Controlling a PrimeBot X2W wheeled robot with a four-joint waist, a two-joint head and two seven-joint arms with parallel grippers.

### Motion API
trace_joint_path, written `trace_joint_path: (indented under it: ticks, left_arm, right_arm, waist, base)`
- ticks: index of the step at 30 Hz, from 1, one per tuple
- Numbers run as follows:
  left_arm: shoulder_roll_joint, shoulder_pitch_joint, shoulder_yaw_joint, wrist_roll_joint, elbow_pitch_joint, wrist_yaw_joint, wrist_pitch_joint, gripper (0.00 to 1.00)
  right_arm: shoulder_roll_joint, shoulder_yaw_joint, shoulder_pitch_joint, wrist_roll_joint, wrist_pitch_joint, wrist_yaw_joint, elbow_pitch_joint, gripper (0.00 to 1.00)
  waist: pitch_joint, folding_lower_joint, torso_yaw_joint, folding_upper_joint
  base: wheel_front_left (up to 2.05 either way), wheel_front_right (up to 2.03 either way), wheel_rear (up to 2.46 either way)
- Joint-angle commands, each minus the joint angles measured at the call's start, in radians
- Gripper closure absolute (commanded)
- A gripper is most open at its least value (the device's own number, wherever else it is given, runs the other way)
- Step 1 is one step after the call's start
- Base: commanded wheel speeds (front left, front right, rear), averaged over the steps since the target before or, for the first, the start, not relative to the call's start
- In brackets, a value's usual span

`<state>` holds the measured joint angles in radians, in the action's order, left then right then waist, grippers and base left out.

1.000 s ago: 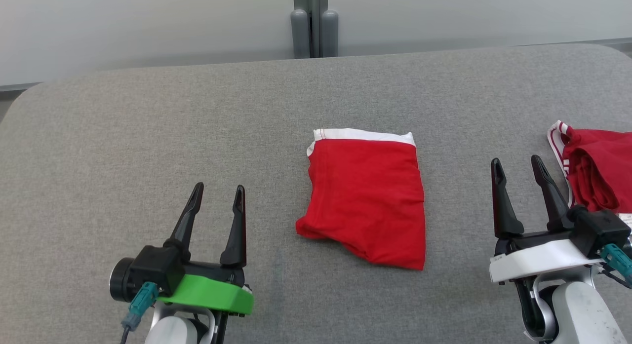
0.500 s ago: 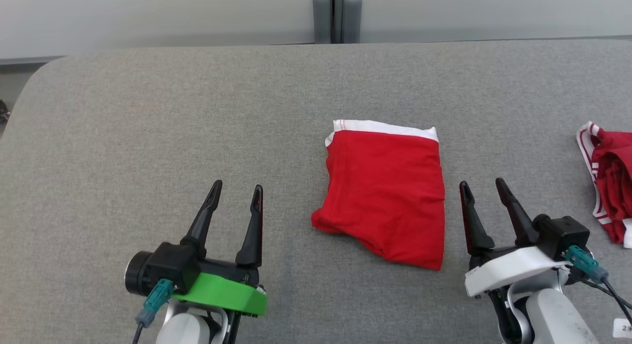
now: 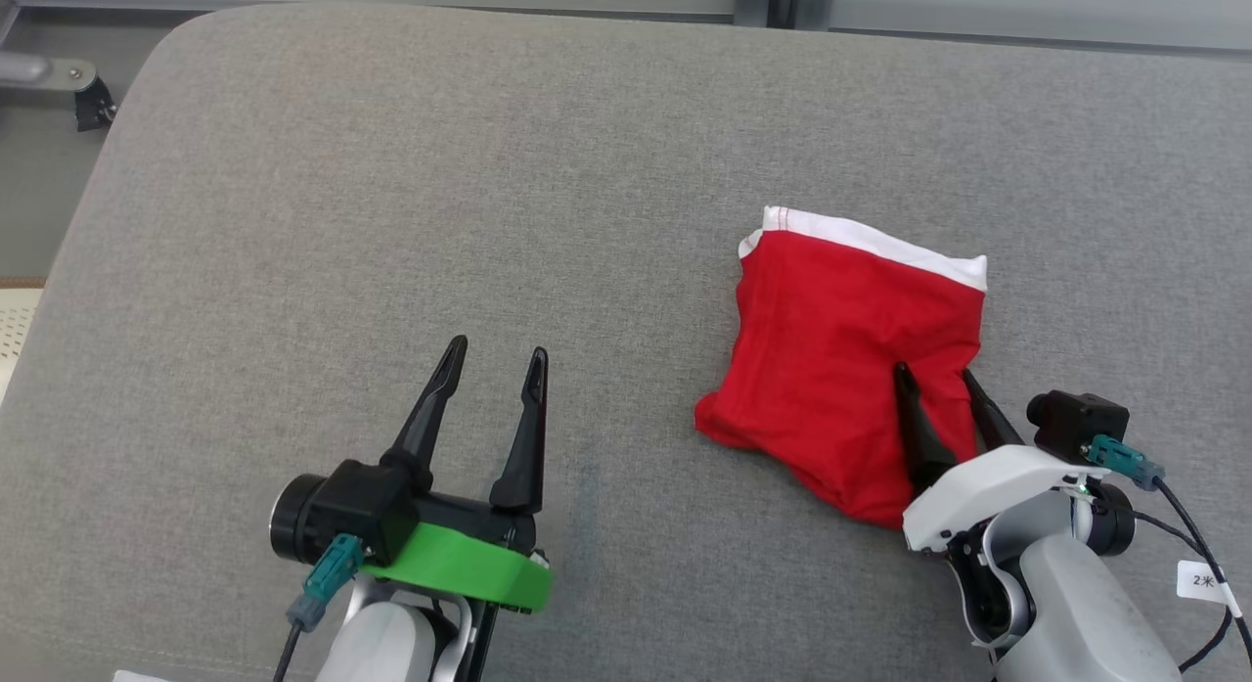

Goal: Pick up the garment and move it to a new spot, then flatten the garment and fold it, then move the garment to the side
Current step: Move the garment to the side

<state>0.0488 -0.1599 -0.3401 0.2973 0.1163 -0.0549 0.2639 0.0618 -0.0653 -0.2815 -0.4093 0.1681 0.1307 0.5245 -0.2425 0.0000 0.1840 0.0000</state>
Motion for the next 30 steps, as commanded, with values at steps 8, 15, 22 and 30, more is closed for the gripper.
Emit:
trace_joint_path:
  ticks: [8,15,22,30]
  left_arm:
    - [0.004,-0.010,0.002,-0.006,0.005,0.007,0.000,0.00]
    - [0.004,-0.021,-0.007,-0.016,-0.014,0.003,0.000,0.00]
    - [0.004,-0.034,-0.046,-0.044,-0.038,-0.012,0.000,0.00]
    - [0.004,-0.074,-0.060,-0.098,-0.063,-0.025,0.000,0.00]
  right_arm:
    - [0.024,-0.039,-0.035,0.041,0.008,0.000,0.072,1.00]
    - [0.071,-0.089,-0.086,0.104,0.047,-0.001,0.065,1.00]
    - [0.196,-0.200,-0.139,0.165,0.065,-0.001,-0.002,1.00]
    - [0.454,-0.382,-0.210,0.117,0.035,-0.001,-0.157,1.00]
  waist:
    - [-0.009,0.0000,0.023,0.0000]
    - [0.009,0.0000,-0.041,0.0000]
    - [0.011,0.0000,-0.148,0.0000]
    - [-0.026,0.0000,-0.298,0.0000]
  base:
    - [0.00,0.00,0.00]
    - [0.00,0.00,0.00]
    - [0.00,0.00,0.00]
    - [0.00,0.00,0.00]
